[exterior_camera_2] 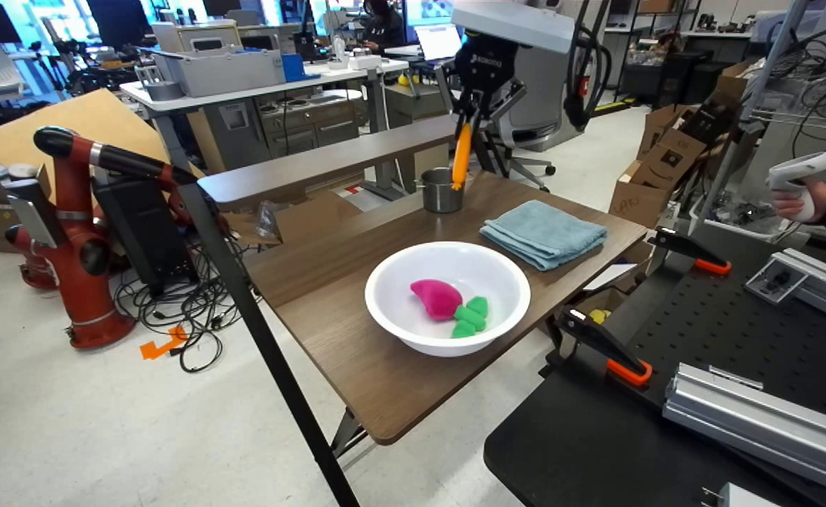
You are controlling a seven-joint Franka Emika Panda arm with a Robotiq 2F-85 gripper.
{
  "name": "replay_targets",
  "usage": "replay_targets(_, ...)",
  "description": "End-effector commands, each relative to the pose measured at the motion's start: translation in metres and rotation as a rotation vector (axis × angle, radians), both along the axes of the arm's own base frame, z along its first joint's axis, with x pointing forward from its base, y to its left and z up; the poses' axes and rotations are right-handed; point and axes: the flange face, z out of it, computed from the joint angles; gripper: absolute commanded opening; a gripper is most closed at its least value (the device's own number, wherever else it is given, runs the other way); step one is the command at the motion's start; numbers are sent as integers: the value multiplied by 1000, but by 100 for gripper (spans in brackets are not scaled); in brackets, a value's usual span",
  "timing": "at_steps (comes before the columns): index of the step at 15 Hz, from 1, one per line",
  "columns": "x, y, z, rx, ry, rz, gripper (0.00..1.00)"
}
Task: Move the fork to the left side of the table
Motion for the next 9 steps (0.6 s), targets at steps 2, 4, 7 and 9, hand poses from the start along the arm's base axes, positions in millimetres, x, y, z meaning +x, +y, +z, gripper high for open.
replay_targets(2, 22, 27, -3, 29, 7, 7, 5)
replay_targets(4, 33, 38, -11, 34, 11, 11, 5)
replay_targets(7, 52, 49, -35, 32, 27, 9, 5)
replay_targets(9, 63, 55, -55, 35, 52, 10, 5)
